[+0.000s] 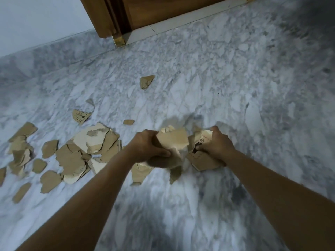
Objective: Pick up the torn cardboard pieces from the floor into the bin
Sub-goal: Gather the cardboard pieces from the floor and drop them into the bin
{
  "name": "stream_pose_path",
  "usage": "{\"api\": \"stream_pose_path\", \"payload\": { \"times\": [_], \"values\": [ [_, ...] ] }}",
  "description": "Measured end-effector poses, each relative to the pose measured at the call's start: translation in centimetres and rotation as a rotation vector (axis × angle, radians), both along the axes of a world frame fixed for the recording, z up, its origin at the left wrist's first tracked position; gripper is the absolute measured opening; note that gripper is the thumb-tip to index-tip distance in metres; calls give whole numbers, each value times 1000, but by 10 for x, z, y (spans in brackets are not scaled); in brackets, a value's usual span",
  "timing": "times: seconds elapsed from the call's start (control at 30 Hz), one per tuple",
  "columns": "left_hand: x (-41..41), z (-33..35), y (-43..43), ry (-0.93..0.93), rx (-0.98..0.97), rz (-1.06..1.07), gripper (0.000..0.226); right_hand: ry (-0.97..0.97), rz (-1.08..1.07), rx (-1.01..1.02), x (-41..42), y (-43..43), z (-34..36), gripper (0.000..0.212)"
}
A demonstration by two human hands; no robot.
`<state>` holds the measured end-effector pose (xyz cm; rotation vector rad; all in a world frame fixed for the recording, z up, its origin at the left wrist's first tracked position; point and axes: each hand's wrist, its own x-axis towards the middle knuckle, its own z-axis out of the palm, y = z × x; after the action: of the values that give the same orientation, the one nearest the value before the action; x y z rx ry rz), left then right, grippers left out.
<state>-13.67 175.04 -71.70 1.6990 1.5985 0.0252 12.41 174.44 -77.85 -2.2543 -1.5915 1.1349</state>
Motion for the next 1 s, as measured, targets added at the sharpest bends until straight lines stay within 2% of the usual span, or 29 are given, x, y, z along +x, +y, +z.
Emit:
{"api": "stream_pose_path", "payload": {
  "times": [0.13, 0.27, 0.37, 0.53, 0.67, 0.87, 0.93, 1.0],
  "values": [
    [-1, -17, 21, 97, 8, 84, 46, -2, 0, -22, -3, 0, 2, 76],
    [12, -43, 26, 152, 15, 135, 68, -8, -1, -20, -3, 6, 1, 80],
    [16, -48, 25, 173, 29, 147, 60, -29, 6, -19, -4, 6, -2, 78],
    [15, -50, 19, 162, 30, 172, 64, -107, -20, 97, -12, -5, -4, 70],
    [14, -33, 16, 10, 73, 171, 46, -102, 79, 156, -15, -6, 10, 73],
    [0, 16, 24, -267, 106, 334, 76, 124, 199, 131, -11, -9, 59, 57],
    [-16, 35, 23, -222, 75, 285, 65, 108, 297, 61, -18, -11, 70, 42],
    [-37, 49, 19, -107, 3, 192, 48, 58, 403, -13, -30, -14, 75, 38]
  ]
}}
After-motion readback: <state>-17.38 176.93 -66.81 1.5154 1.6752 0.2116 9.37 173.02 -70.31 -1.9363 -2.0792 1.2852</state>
